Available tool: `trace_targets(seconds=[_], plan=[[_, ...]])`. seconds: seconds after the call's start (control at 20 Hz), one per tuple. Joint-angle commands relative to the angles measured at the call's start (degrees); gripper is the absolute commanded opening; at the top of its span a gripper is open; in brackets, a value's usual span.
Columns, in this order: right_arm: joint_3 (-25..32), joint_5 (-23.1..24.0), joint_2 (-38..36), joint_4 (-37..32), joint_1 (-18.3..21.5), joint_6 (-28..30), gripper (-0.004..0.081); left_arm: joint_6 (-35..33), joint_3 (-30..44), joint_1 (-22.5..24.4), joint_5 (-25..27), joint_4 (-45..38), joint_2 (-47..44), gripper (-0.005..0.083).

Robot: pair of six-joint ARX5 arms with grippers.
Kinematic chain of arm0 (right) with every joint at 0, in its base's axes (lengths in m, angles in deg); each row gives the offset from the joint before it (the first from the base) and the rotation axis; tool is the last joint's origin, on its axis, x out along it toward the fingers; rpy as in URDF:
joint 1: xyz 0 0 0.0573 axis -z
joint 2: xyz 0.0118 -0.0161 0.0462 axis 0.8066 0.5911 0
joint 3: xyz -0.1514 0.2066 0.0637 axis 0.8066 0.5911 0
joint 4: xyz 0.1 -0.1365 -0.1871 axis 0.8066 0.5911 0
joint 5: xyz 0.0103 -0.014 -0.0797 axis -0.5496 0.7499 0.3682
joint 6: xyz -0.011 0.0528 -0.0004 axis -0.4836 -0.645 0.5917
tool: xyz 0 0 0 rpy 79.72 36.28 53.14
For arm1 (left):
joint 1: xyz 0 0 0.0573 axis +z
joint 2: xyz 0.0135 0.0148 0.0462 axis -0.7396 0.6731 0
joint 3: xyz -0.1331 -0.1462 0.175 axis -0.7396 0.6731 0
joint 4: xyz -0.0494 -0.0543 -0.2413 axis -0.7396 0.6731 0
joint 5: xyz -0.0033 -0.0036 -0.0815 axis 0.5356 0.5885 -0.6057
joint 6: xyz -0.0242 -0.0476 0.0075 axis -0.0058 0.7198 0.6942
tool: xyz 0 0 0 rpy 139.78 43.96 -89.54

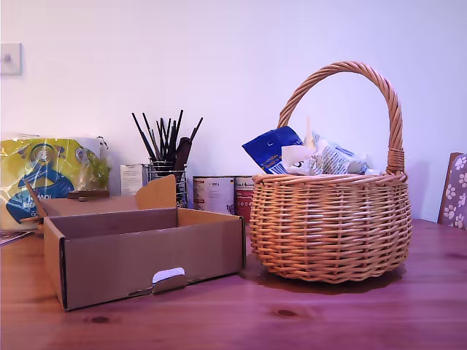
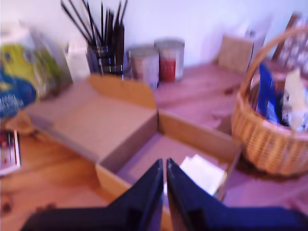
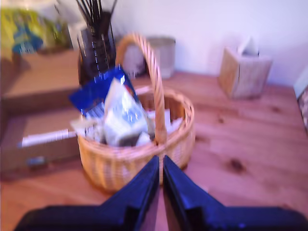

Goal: Move the bags of Easter eggs from the cardboard box on the left into the woven basket on the right side.

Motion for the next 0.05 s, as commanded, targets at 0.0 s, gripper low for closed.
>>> trace_targets(seconds=[0.0], plan=[[0.5, 0.02, -0.07, 1.03, -0.15, -0.07, -0.0012, 0.35, 1.09, -0.13, -0.07, 0.66, -0.11, 0.0004]])
